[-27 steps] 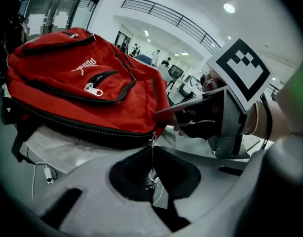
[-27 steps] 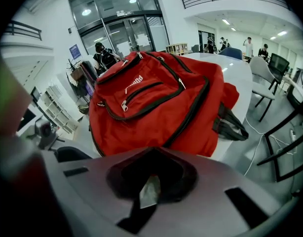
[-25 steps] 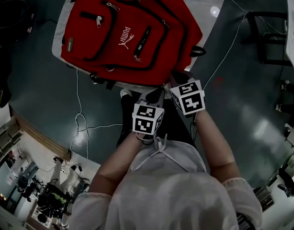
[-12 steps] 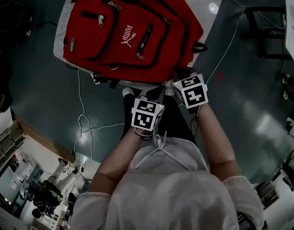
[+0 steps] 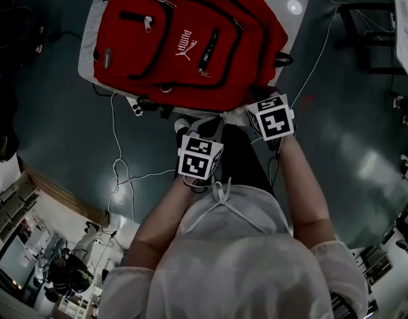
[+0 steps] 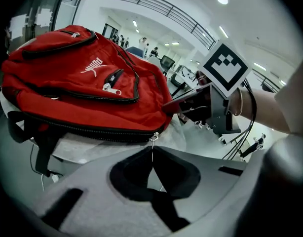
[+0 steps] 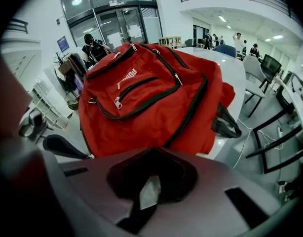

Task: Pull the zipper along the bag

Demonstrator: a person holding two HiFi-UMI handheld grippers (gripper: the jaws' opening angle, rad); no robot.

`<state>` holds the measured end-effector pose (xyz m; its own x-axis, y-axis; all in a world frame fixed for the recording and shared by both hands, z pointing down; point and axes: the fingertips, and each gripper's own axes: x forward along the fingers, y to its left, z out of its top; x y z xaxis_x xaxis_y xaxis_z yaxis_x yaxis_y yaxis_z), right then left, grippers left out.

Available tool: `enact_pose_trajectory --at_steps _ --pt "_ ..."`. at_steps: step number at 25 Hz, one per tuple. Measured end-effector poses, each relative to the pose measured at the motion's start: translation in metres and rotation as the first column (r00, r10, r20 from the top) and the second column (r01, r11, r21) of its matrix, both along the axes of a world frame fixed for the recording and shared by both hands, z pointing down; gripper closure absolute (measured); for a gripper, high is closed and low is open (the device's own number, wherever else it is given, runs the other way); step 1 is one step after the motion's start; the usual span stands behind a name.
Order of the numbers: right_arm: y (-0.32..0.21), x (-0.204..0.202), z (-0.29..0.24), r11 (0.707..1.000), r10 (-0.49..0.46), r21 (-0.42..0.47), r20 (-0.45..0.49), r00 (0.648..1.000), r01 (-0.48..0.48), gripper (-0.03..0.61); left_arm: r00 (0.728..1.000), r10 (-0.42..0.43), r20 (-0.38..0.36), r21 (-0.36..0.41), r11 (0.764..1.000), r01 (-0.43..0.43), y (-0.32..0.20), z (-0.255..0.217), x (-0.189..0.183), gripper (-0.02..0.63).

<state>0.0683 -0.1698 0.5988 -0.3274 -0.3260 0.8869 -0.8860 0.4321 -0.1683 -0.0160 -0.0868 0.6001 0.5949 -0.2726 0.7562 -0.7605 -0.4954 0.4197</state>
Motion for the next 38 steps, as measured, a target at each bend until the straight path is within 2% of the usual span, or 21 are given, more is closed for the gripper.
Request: enact_pose_trajectory --at_steps 4,10,17,22,27,38 --pt "-0.001 0.0 -0.003 1.0 0.017 -0.003 -0.037 0.999 -0.017 0.552 1.0 0.004 0.015 0.01 1.0 -0.004 -0.001 0.0 -0.017 0.594" --pt "0.0 0.0 -0.004 0.999 0.0 0.054 -0.167 0.986 0.009 0.552 0.999 0.016 0.041 0.03 0.999 -0.017 -0.006 0.001 -0.044 0.594" --pt "-0.001 0.0 -0.002 0.999 0.036 0.04 -0.192 0.981 -0.029 0.552 0.999 0.009 0.045 0.041 0.999 -0.011 -0.011 0.001 -0.071 0.594" --pt "-0.005 0.001 -0.004 0.999 0.002 0.052 -0.271 0.963 0.012 0.552 0.999 0.006 0.052 0.048 0.999 -0.009 -0.015 0.003 -0.085 0.594" --pt "-0.005 -0.002 -0.002 0.999 -0.034 0.019 -0.323 0.946 0.042 0.552 0.998 -0.027 0.061 0.044 0.999 0.024 -0.021 0.005 -0.105 0.594" --pt "-0.006 0.0 -0.003 1.0 -0.018 0.011 -0.34 0.94 0.023 0.552 0.993 -0.044 0.11 0.102 0.994 0.032 -0.033 0.001 -0.138 0.594"
